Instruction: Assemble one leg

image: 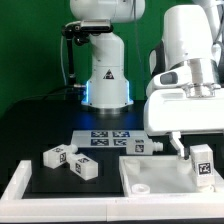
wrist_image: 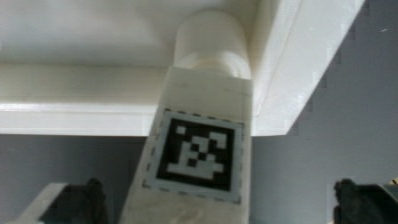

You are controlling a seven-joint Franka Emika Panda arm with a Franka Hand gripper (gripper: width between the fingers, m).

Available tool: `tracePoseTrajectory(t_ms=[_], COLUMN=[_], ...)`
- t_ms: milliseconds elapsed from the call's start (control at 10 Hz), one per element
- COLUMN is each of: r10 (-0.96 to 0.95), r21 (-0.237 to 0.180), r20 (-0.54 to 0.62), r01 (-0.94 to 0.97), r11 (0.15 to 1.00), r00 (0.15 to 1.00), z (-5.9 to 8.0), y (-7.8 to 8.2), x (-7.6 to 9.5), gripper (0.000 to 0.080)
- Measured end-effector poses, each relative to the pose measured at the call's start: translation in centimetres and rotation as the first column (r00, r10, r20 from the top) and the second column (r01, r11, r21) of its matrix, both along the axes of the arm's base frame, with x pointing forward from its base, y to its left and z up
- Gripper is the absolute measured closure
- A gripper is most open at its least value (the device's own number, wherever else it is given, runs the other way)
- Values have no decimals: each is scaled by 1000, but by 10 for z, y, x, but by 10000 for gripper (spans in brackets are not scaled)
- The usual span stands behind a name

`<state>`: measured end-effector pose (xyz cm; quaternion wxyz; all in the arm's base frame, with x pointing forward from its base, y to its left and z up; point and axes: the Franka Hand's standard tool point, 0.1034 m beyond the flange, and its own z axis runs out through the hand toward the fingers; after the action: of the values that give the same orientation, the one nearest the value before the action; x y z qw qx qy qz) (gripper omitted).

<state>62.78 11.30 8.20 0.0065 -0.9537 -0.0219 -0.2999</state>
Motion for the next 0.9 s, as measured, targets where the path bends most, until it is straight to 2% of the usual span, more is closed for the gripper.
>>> tracePoseTrajectory(t_ms=[200, 300, 400, 500, 900], r10=[-7, -17, -22, -13, -1], r21=[12, 16, 20, 32, 49], r20=[-69, -62, -109, -239, -521], r01=[8, 18, 24, 22, 31], r11=[1000, 1000, 1000, 999, 998], r00=[998, 998, 994, 971, 853], z=[6, 11, 8, 6, 4], y=[-2, -7, -8, -2, 5], x=[7, 11, 10, 7, 6], gripper=[151, 151, 151, 151, 151])
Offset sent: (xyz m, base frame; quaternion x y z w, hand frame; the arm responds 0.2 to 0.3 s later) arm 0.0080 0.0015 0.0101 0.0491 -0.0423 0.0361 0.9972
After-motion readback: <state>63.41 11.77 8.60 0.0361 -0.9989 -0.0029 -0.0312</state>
